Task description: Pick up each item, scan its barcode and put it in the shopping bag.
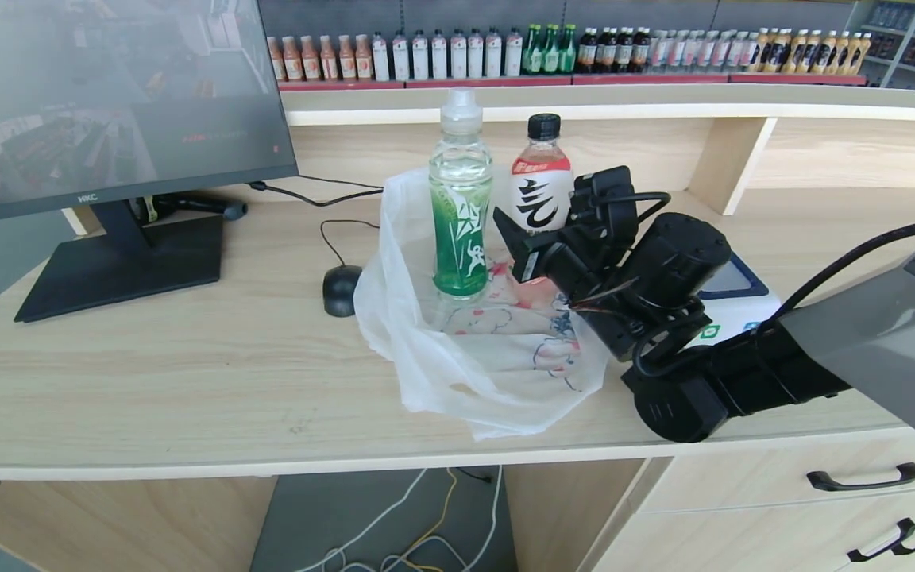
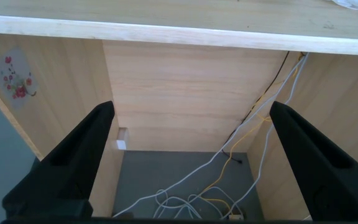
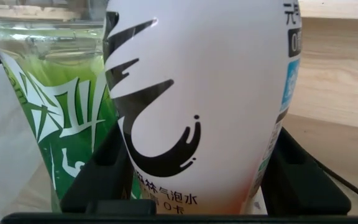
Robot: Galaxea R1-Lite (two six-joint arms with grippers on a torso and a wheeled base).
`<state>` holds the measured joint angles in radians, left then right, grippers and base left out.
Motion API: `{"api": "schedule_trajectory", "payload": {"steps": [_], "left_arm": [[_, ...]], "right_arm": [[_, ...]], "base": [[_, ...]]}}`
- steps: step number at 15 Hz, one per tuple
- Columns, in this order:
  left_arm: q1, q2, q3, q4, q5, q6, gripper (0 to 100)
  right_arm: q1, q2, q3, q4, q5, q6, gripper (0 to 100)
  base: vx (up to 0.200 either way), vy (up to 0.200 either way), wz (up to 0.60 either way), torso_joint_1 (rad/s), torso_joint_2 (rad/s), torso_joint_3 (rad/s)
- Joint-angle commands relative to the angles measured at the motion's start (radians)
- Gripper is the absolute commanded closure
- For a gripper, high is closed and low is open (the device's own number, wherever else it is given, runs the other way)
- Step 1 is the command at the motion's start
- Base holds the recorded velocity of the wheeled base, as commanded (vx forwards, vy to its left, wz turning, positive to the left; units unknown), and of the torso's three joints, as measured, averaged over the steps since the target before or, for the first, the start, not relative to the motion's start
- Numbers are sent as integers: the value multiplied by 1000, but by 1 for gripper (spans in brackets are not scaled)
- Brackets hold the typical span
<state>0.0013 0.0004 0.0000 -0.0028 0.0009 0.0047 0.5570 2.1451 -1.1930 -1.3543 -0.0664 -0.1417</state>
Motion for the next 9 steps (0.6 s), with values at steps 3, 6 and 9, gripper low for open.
{"api": "schedule_trajectory", "payload": {"steps": [3,6,9], "left_arm": [[0,0,0,0,1,0,0],[0,0,0,0,1,0,0],[0,0,0,0,1,0,0]], "right_arm": [[-3,16,4,-3,-6,-1,100],[-8,16,7,-3,-6,1,100],[-8,10,38,-16,-6,1,100]], "base": [[0,0,0,0,0,0],[0,0,0,0,0,0],[0,0,0,0,0,0]]}}
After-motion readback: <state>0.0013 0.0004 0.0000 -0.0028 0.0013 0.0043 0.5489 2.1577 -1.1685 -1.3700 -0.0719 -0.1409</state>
